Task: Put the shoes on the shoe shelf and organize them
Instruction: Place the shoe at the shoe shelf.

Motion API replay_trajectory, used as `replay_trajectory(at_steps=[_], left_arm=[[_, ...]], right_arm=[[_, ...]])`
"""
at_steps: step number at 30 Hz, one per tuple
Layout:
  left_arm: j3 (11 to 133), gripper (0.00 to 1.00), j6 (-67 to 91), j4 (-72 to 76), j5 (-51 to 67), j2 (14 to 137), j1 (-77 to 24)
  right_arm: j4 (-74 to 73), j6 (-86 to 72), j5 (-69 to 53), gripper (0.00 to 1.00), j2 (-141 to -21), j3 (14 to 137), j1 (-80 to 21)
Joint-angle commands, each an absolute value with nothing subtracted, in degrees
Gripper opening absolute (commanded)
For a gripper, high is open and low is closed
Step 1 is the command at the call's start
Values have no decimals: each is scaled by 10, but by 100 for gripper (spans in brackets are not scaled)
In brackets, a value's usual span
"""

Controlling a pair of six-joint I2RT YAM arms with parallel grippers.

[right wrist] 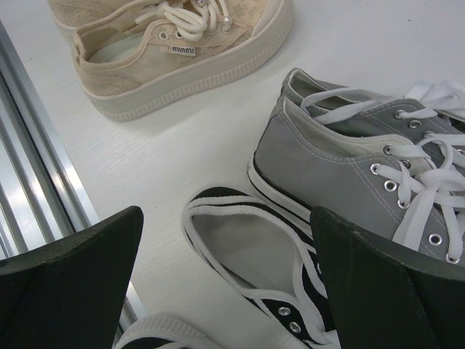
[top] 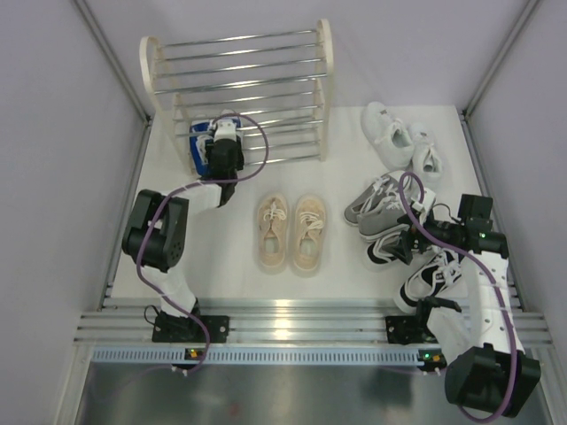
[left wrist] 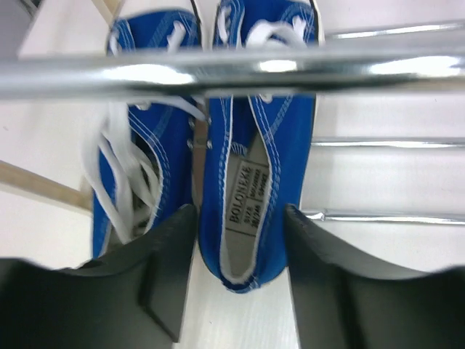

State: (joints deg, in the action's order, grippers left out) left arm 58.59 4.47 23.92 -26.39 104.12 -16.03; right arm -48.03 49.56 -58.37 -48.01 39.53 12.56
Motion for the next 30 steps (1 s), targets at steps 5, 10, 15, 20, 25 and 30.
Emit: replay_trajectory(at_steps=[5, 10, 15, 20, 25, 30], left_arm=[[584, 72, 56, 270, -277, 967, -149], [579, 81, 77, 204, -253, 932, -149], [566, 84, 108, 110, -223, 888, -149], [560, 84, 144, 23, -204, 839, -149], [546, 88, 180, -78, -180, 746, -149], [509, 98, 206, -147, -99, 619, -149]], right_arm=[[-485, 520, -611, 99, -474, 408, 134], [-490, 524, -612, 99, -469, 410, 134], [-491, 523, -610, 99, -461, 412, 134], [-495, 519, -611, 99, -452, 415, 135], [-498, 519, -618, 99, -443, 420, 136], [-509, 520, -627, 100, -443, 431, 135]])
